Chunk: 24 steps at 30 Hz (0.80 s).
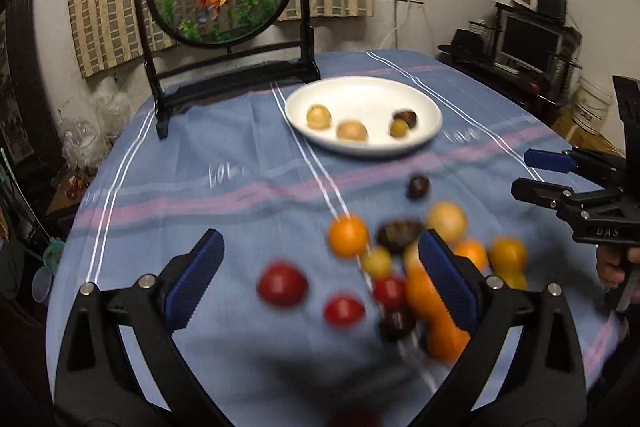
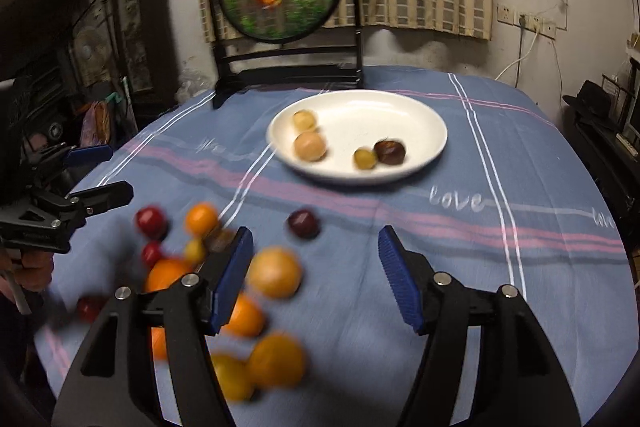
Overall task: Organize fruits
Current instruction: 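Return both tools to the fruit cluster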
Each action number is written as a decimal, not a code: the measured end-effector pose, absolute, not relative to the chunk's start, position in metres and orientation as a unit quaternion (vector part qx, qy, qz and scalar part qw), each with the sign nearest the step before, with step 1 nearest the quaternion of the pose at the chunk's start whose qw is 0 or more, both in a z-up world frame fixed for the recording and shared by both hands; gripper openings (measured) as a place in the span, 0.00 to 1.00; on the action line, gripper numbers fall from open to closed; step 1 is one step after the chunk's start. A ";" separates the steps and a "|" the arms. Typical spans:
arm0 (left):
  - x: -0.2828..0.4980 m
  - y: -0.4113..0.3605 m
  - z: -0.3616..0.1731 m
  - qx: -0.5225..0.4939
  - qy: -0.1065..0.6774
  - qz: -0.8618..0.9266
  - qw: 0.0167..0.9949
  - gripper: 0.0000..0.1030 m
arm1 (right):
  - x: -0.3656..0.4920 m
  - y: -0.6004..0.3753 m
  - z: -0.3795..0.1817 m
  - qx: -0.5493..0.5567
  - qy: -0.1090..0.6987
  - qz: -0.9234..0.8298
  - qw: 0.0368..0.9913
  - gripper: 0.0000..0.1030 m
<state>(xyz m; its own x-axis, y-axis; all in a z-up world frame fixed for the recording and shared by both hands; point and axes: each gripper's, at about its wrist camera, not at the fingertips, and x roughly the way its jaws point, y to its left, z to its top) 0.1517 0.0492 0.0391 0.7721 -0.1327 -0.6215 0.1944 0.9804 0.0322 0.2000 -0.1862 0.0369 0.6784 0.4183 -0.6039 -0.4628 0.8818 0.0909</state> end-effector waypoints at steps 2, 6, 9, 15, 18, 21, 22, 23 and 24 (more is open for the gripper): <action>0.127 0.053 0.030 0.047 0.327 -0.099 0.939 0.97 | 0.171 -0.184 0.031 -0.042 0.321 0.247 0.913 0.64; 0.092 0.060 0.007 0.041 0.346 -0.129 0.928 0.97 | 0.133 -0.180 0.016 -0.051 0.334 0.260 0.905 0.64; 0.081 0.066 -0.008 0.026 0.363 -0.138 0.921 0.97 | 0.120 -0.177 0.007 -0.044 0.348 0.261 0.899 0.64; 0.074 0.070 -0.017 0.023 0.364 -0.141 0.920 0.96 | 0.119 -0.168 -0.011 -0.040 0.379 0.248 0.891 0.64; 0.074 0.065 -0.018 0.035 0.360 -0.140 0.922 0.97 | 0.120 -0.166 -0.012 -0.032 0.384 0.245 0.890 0.64; 0.073 0.061 -0.017 0.047 0.357 -0.140 0.922 0.97 | 0.124 -0.166 -0.017 -0.025 0.400 0.241 0.884 0.64; 0.073 0.061 -0.017 0.047 0.355 -0.140 0.923 0.97 | 0.125 -0.165 -0.018 -0.021 0.404 0.243 0.882 0.64; 0.072 0.062 -0.017 0.045 0.353 -0.140 0.924 0.97 | 0.127 -0.165 -0.019 -0.016 0.407 0.244 0.880 0.64; 0.072 0.063 -0.017 0.043 0.352 -0.139 0.925 0.97 | 0.128 -0.164 -0.019 -0.013 0.408 0.245 0.879 0.64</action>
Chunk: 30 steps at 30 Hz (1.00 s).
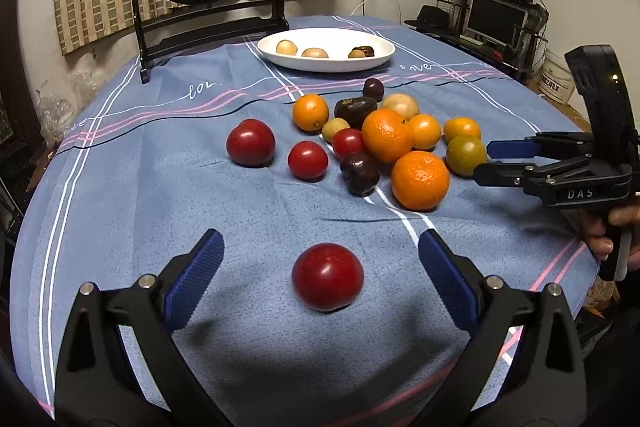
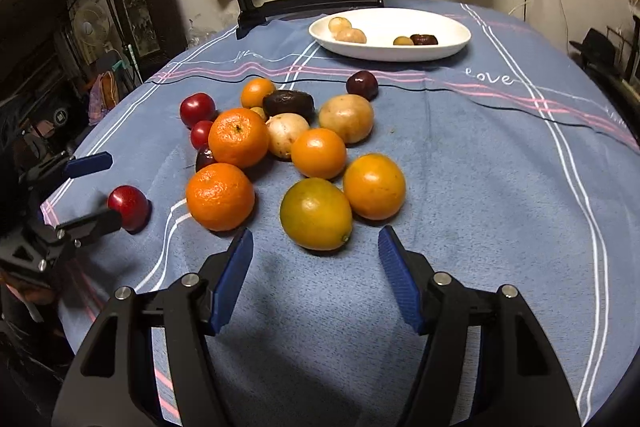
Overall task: Organize fruits
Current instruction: 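Return both tools to the fruit cluster, then grasp the yellow-green citrus with the right tool while the left tool grasps a red plum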
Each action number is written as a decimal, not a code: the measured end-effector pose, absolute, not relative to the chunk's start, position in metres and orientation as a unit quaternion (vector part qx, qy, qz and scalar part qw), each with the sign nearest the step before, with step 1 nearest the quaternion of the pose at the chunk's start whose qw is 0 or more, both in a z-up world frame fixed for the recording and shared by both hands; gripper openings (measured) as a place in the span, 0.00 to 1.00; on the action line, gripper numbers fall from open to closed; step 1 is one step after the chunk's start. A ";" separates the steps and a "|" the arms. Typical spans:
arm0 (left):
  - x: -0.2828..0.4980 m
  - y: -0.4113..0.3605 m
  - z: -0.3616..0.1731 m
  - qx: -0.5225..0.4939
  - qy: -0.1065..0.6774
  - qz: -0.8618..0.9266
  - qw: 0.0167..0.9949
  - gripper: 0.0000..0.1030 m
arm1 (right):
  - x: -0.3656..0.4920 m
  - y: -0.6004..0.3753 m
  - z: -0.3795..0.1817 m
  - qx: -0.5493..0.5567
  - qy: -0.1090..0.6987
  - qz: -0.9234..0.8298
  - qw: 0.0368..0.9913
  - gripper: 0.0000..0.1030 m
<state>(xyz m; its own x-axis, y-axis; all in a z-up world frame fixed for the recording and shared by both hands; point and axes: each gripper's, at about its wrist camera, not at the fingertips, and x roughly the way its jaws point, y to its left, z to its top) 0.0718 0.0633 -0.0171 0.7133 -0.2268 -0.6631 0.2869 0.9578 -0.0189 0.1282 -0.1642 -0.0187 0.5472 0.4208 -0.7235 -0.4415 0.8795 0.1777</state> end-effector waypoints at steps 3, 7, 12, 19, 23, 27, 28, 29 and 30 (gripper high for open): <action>0.073 0.065 -0.017 0.038 0.354 -0.135 0.924 0.97 | 0.131 -0.161 -0.020 -0.006 0.413 0.252 0.875 0.64; 0.074 0.064 -0.017 0.041 0.357 -0.137 0.923 0.97 | 0.136 -0.160 -0.021 0.004 0.424 0.249 0.870 0.64; 0.076 0.064 -0.018 0.037 0.362 -0.139 0.921 0.97 | 0.139 -0.161 -0.023 0.011 0.434 0.245 0.867 0.63; 0.078 0.066 -0.019 0.030 0.368 -0.138 0.919 0.96 | 0.144 -0.157 -0.026 0.009 0.443 0.247 0.862 0.51; 0.079 0.067 -0.019 0.027 0.369 -0.138 0.919 0.97 | 0.145 -0.156 -0.027 0.007 0.446 0.246 0.861 0.50; 0.079 0.066 -0.019 0.028 0.371 -0.139 0.918 0.97 | 0.146 -0.158 -0.027 0.009 0.446 0.242 0.862 0.46; 0.080 0.066 -0.019 0.028 0.372 -0.140 0.917 0.97 | 0.146 -0.158 -0.027 0.009 0.446 0.240 0.862 0.43; 0.080 0.066 -0.019 0.028 0.372 -0.141 0.917 0.97 | 0.147 -0.160 -0.027 0.012 0.447 0.237 0.863 0.41; 0.080 0.066 -0.019 0.027 0.373 -0.141 0.917 0.97 | 0.147 -0.161 -0.027 0.016 0.447 0.237 0.863 0.40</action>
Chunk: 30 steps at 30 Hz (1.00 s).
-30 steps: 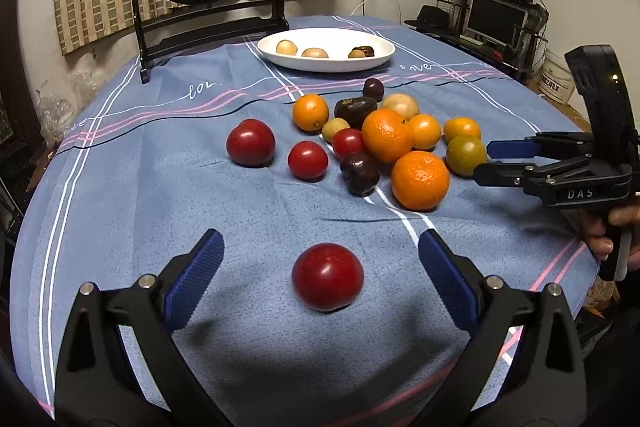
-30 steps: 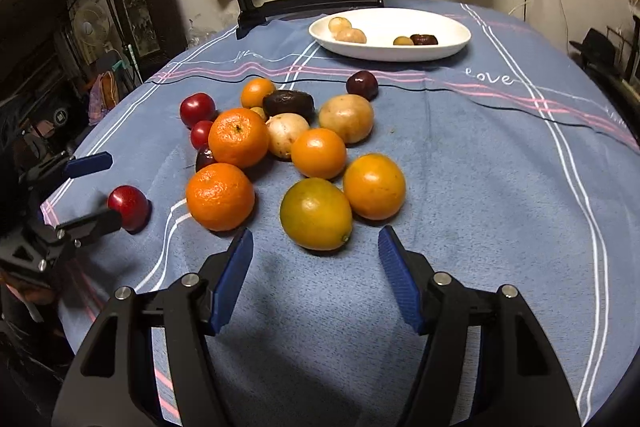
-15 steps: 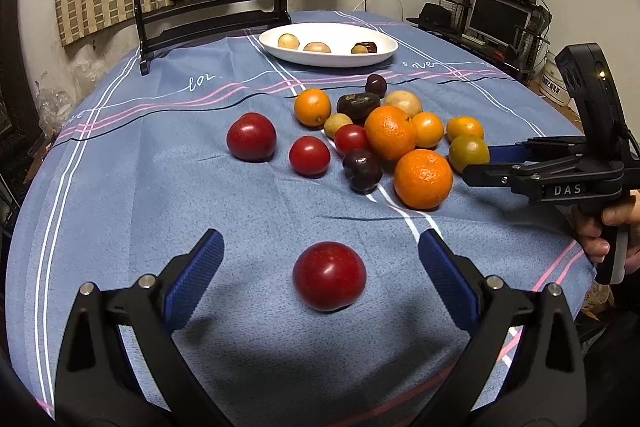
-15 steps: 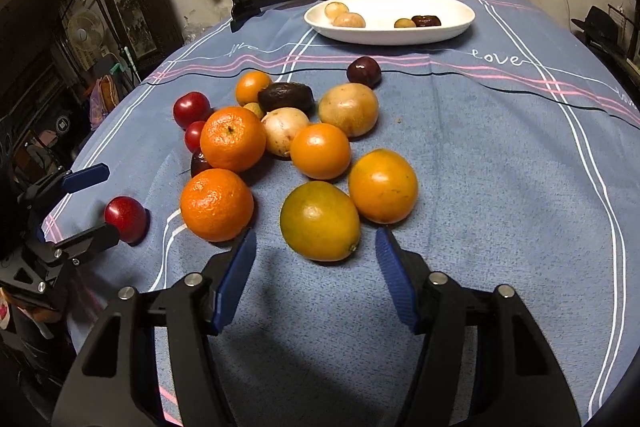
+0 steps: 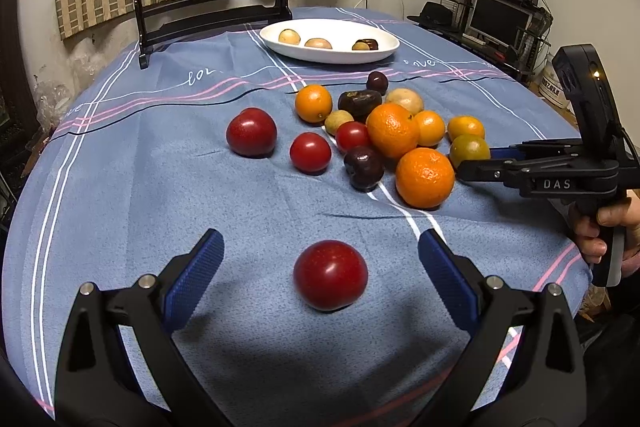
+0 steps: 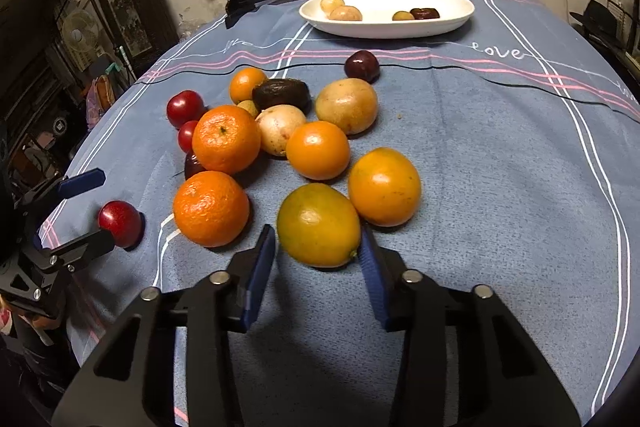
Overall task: Organize fruits
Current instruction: 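Grasp the yellow-green citrus with the right tool while the left tool grasps a red plum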
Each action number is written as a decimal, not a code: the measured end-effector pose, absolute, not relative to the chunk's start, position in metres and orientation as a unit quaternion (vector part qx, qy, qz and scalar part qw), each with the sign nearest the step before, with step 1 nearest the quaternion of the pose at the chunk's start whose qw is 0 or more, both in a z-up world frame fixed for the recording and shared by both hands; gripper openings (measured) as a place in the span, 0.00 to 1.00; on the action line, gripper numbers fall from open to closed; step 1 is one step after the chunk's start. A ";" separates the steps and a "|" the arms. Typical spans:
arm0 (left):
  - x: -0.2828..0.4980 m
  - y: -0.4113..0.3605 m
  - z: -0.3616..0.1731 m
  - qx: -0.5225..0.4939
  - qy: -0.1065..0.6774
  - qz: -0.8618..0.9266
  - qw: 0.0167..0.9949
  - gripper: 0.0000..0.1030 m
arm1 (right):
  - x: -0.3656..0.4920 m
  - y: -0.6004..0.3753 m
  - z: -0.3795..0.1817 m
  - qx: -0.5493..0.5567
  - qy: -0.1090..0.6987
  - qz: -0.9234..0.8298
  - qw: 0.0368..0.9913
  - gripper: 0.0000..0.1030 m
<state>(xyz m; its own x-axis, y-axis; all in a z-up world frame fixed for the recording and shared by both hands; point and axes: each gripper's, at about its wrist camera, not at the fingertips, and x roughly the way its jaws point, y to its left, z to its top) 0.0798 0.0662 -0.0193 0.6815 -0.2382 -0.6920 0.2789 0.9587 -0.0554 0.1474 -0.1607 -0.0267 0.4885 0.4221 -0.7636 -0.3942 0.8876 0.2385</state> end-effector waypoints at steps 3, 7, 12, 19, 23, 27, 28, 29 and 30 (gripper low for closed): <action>0.081 0.066 -0.020 0.028 0.377 -0.137 0.915 0.96 | 0.147 -0.162 -0.027 0.019 0.447 0.237 0.863 0.39; 0.081 0.067 -0.021 0.025 0.378 -0.137 0.915 0.96 | 0.147 -0.163 -0.027 0.022 0.446 0.238 0.863 0.39; 0.081 0.070 -0.022 0.016 0.384 -0.139 0.912 0.91 | 0.147 -0.165 -0.025 0.031 0.440 0.243 0.864 0.39; 0.084 0.063 -0.027 0.030 0.401 -0.143 0.904 0.69 | 0.143 -0.170 -0.023 0.040 0.432 0.252 0.865 0.39; 0.087 0.061 -0.032 0.034 0.416 -0.147 0.897 0.44 | 0.142 -0.169 -0.022 0.040 0.429 0.255 0.865 0.39; 0.088 0.059 -0.036 0.036 0.426 -0.150 0.891 0.39 | 0.143 -0.168 -0.023 0.042 0.431 0.257 0.864 0.39; 0.087 0.058 -0.036 0.039 0.427 -0.148 0.891 0.39 | 0.143 -0.167 -0.023 0.042 0.432 0.257 0.864 0.39; 0.087 0.058 -0.037 0.041 0.428 -0.147 0.891 0.39 | 0.144 -0.167 -0.023 0.042 0.432 0.258 0.863 0.39; 0.087 0.058 -0.037 0.042 0.429 -0.146 0.891 0.39 | 0.144 -0.167 -0.023 0.042 0.432 0.259 0.863 0.39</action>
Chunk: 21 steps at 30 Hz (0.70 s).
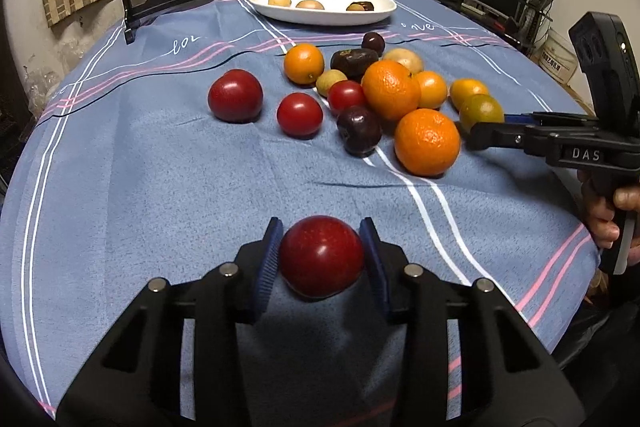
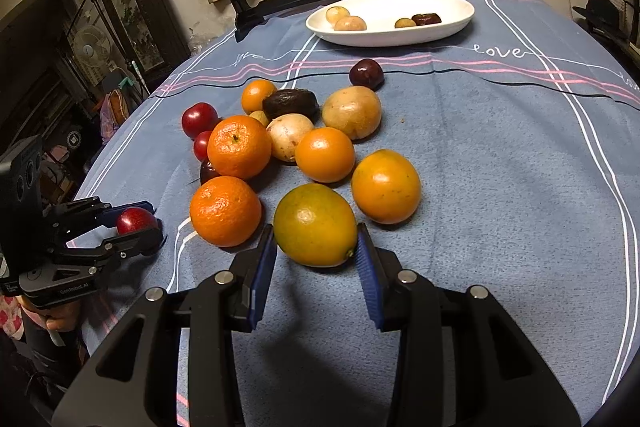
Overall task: Organize fruits
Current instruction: 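Grasp the yellow-green citrus with the right tool while the left tool grasps a red plum, then carry both fruits to the white plate and open both tools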
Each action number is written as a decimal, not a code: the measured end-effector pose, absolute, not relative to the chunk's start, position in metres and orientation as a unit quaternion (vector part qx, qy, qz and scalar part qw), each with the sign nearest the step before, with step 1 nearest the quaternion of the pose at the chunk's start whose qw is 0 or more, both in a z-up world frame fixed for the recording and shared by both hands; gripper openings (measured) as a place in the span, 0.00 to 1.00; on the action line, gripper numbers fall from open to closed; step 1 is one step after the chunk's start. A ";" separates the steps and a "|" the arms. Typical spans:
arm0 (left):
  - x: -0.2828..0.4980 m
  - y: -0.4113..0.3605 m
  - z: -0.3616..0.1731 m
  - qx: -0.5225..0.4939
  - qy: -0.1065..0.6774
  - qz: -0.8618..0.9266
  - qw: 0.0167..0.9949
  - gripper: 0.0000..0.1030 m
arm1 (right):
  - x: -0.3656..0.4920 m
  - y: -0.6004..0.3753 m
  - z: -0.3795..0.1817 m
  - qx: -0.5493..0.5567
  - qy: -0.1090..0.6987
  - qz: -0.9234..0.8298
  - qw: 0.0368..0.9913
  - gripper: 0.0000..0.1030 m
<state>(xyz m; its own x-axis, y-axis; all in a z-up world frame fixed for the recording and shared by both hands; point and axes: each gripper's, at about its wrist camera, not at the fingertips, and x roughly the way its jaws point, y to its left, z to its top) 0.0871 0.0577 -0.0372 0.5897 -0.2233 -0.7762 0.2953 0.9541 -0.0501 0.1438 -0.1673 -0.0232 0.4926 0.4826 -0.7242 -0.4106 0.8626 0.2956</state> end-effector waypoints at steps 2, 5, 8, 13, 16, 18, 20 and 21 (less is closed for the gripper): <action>0.087 0.059 -0.038 0.039 0.430 -0.146 0.890 0.39 | 0.144 -0.167 -0.023 0.042 0.433 0.259 0.862 0.39; 0.085 0.060 -0.038 0.035 0.429 -0.144 0.891 0.39 | 0.144 -0.167 -0.023 0.043 0.432 0.261 0.862 0.39; 0.084 0.060 -0.037 0.031 0.428 -0.141 0.892 0.39 | 0.144 -0.167 -0.023 0.044 0.431 0.263 0.862 0.39; 0.084 0.063 -0.036 0.019 0.426 -0.139 0.894 0.38 | 0.142 -0.169 -0.022 0.047 0.426 0.265 0.863 0.39; 0.083 0.064 -0.034 0.012 0.419 -0.138 0.898 0.38 | 0.142 -0.170 -0.023 0.049 0.424 0.267 0.864 0.39; 0.081 0.066 -0.032 0.010 0.411 -0.136 0.901 0.38 | 0.142 -0.170 -0.022 0.050 0.423 0.268 0.864 0.39; 0.081 0.067 -0.030 0.002 0.407 -0.138 0.903 0.38 | 0.142 -0.170 -0.022 0.050 0.421 0.270 0.864 0.39; 0.082 0.068 -0.030 -0.002 0.407 -0.138 0.903 0.38 | 0.142 -0.170 -0.021 0.050 0.420 0.270 0.865 0.39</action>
<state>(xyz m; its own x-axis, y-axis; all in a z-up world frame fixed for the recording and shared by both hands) 0.0818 0.0677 -0.0296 0.6311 -0.2518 -0.7337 0.2482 0.9617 -0.1166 0.1416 -0.1696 -0.0212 0.5014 0.5082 -0.7002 -0.4244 0.8497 0.3128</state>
